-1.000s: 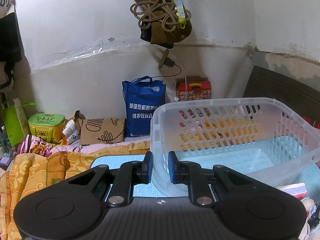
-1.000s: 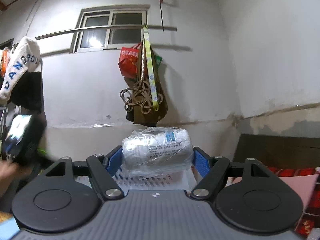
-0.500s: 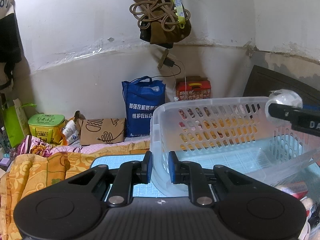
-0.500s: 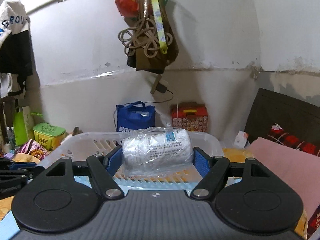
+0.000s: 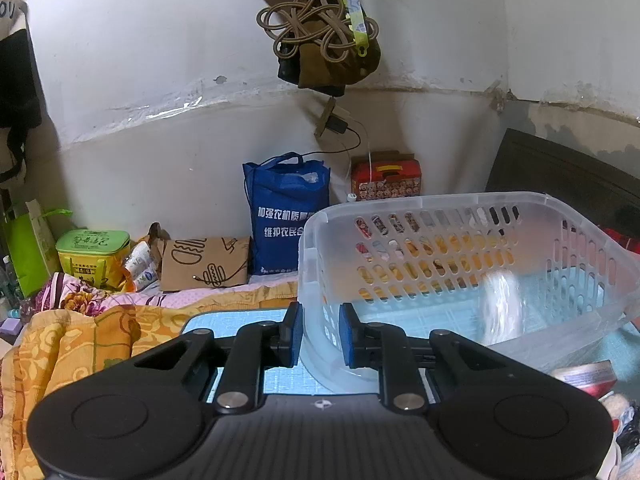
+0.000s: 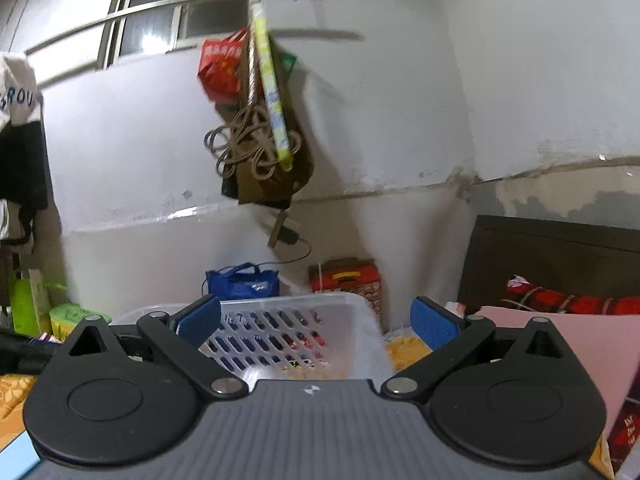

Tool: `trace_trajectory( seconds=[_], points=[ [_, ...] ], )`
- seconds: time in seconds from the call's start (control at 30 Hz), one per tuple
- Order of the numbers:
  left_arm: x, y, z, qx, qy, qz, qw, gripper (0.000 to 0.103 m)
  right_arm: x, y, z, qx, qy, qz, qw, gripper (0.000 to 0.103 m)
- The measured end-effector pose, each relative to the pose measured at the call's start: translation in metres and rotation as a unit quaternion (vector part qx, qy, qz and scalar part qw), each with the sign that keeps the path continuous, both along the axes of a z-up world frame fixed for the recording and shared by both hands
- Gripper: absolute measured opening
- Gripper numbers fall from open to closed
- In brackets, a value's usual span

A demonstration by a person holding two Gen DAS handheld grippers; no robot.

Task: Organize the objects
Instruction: 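Carry the wrapped bottle over the basket and open the right tool, then grasp the gray plush bear with glasses using the right tool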

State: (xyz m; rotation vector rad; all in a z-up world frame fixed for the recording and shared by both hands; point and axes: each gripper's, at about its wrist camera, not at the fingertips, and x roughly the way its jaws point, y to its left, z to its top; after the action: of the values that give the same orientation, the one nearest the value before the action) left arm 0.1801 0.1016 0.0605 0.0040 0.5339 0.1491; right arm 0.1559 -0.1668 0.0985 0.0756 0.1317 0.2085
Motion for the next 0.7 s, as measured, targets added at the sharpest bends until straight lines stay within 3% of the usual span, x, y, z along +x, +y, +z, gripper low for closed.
trace_trajectory(
  seconds=[0.17,0.3,0.47,0.7],
  points=[
    [-0.001,-0.001,0.0,0.005,-0.001,0.001,1.0,0.024,-0.054,-0.032,-0.025,0.046,-0.006,-0.001,0.999,0.103],
    [-0.001,-0.002,0.0,0.004,-0.003,0.001,1.0,0.024,-0.082,-0.041,-0.061,0.072,0.03,0.01,0.997,0.103],
    [-0.002,-0.004,-0.001,0.009,-0.006,0.001,0.9999,0.024,-0.105,-0.03,-0.094,0.043,0.045,0.009,0.998,0.103],
    [-0.002,-0.004,0.0,0.012,-0.006,0.001,0.9999,0.024,-0.092,-0.014,-0.093,-0.004,0.055,0.021,0.998,0.102]
  ],
)
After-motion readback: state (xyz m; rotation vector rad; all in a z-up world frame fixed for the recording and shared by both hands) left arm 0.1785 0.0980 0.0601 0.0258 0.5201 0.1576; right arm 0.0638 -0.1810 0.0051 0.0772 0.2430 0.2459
